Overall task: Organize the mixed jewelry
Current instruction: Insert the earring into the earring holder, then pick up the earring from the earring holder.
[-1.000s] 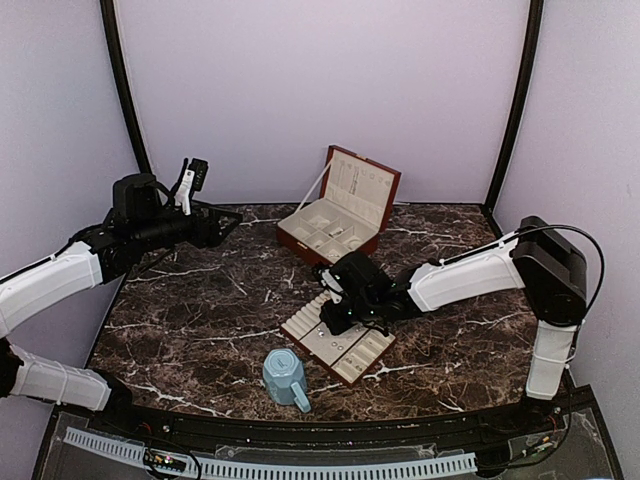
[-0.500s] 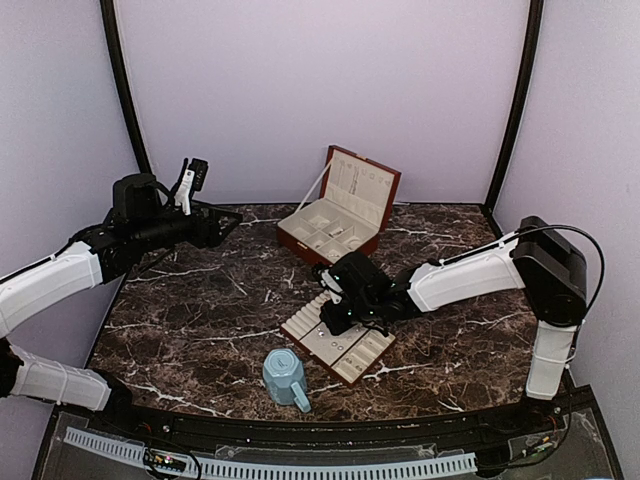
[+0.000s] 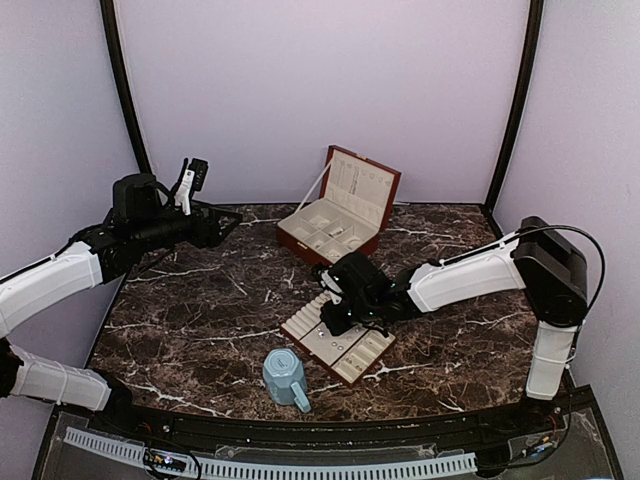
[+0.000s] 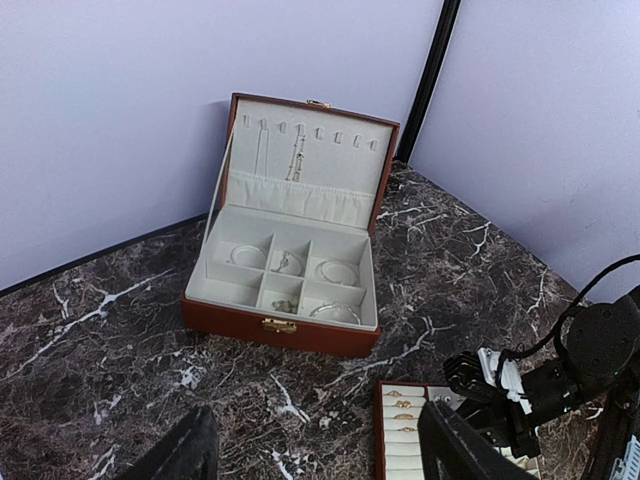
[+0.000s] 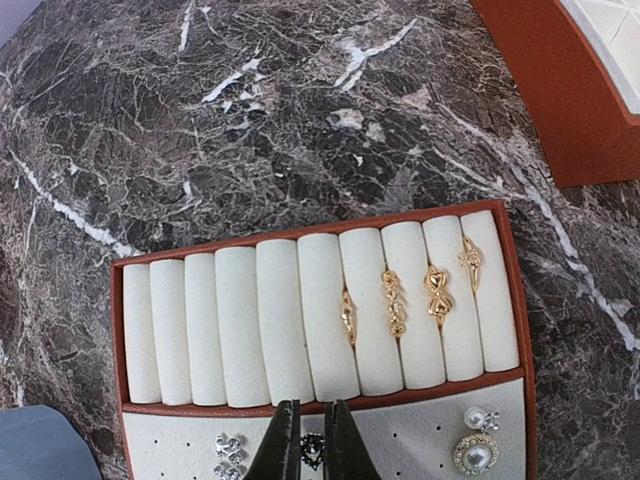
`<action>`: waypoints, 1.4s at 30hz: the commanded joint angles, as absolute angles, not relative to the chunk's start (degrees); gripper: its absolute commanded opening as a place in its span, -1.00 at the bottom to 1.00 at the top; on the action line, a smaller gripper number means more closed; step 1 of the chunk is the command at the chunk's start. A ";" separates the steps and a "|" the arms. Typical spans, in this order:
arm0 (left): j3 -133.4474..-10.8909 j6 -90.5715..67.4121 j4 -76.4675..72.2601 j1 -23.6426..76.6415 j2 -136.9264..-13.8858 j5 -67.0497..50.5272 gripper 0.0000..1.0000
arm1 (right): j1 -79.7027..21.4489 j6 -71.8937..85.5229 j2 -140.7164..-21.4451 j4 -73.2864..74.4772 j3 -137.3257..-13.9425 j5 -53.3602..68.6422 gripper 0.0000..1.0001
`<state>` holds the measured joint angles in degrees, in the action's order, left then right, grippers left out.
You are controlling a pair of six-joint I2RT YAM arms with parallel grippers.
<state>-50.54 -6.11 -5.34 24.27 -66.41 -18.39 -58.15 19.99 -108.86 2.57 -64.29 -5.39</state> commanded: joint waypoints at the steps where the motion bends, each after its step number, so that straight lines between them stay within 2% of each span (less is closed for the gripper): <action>1: -52.03 -5.36 -4.83 24.17 -64.69 -18.52 0.43 | -59.02 19.78 -107.98 6.50 -64.43 -5.55 -0.89; 42: -51.94 -5.41 -4.83 24.17 -64.27 -18.40 0.43 | -59.25 20.09 -108.51 6.62 -64.55 -5.73 -0.89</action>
<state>-50.54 -6.11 -5.34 24.27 -65.98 -18.39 -58.52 20.01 -108.20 4.34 -64.27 -5.87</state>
